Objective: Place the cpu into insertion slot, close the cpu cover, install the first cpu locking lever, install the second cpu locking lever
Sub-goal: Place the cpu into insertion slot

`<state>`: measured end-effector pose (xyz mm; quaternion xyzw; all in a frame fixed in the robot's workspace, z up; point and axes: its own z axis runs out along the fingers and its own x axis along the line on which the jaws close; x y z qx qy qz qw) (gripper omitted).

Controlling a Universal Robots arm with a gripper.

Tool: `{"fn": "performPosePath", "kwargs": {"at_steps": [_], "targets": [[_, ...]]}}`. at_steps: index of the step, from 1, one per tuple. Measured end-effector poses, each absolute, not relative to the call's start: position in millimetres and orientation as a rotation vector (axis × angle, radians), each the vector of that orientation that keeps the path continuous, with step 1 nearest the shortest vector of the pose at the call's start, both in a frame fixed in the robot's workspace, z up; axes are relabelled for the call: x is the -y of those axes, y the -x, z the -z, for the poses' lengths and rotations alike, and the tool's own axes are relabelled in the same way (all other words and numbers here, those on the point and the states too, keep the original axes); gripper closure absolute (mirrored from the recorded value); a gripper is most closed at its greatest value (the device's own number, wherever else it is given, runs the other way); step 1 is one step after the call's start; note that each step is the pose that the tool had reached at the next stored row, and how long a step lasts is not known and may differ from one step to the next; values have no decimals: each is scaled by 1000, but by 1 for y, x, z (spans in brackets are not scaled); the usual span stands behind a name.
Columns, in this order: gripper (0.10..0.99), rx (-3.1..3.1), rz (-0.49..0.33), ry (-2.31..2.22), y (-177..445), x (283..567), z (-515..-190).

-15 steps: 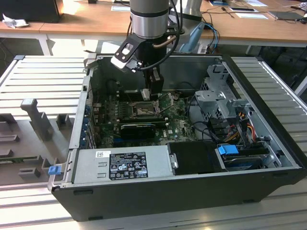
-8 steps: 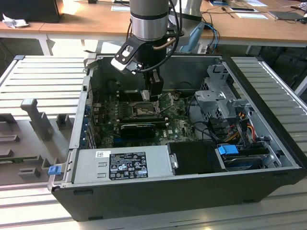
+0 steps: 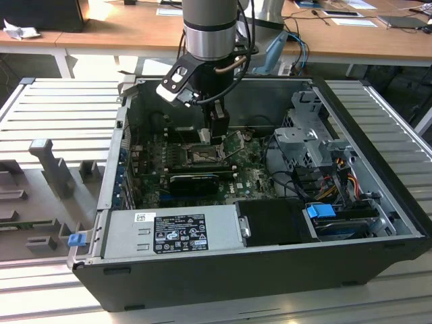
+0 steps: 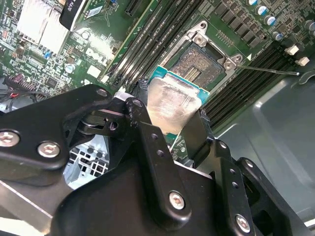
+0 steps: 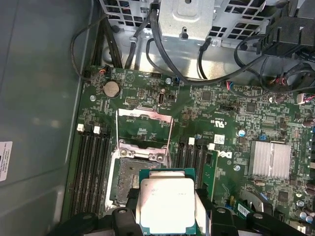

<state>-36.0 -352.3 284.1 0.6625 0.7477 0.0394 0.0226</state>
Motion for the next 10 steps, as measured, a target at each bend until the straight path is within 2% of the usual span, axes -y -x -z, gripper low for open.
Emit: {"fn": "performPosePath", "kwargs": {"at_steps": [10], "targets": [[557,-2211,-118,-2159,36,352,-276]]}}
